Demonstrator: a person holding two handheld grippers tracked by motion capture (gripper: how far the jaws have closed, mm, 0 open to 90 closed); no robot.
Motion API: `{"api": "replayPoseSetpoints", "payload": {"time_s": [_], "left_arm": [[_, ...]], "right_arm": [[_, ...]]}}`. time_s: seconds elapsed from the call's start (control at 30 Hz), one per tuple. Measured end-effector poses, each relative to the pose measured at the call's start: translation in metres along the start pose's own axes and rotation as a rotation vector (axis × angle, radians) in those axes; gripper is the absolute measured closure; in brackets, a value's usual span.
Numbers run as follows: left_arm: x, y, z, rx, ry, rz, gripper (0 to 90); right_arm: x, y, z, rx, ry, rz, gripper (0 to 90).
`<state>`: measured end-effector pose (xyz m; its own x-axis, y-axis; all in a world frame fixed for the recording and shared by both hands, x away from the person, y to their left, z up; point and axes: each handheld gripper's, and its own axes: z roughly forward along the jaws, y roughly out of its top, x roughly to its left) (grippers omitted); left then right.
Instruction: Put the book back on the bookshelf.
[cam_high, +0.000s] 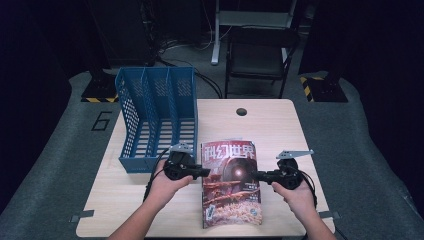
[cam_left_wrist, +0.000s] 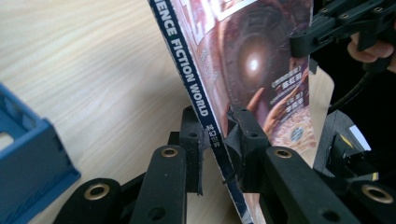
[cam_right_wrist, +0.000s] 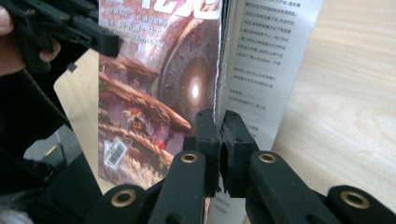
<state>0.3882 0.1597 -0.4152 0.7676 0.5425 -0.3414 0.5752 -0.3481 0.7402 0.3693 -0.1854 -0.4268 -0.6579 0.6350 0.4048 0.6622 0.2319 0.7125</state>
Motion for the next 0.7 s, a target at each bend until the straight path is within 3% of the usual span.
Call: {"api": "replayPoseSetpoints", "payload": {"time_s": [0.07,0.23,0.4,0.7], "left_arm": [[-0.004,0.003,-0.001,-0.014,-0.014,0.006,77.5],[-0.017,0.013,-0.004,-0.056,0.007,0.049,78.9],[-0.022,0.020,-0.009,-0.097,0.036,0.077,80.2],[-0.022,0.020,-0.012,-0.140,0.078,0.120,80.5]], "right_arm": [[0.004,0.001,-0.002,-0.023,-0.010,0.010,87.3],[0.014,0.005,-0.004,-0.097,-0.032,-0.009,87.3],[0.024,0.012,-0.005,-0.170,-0.048,-0.061,87.2],[0.038,0.019,0.001,-0.225,-0.111,-0.154,87.1]]}}
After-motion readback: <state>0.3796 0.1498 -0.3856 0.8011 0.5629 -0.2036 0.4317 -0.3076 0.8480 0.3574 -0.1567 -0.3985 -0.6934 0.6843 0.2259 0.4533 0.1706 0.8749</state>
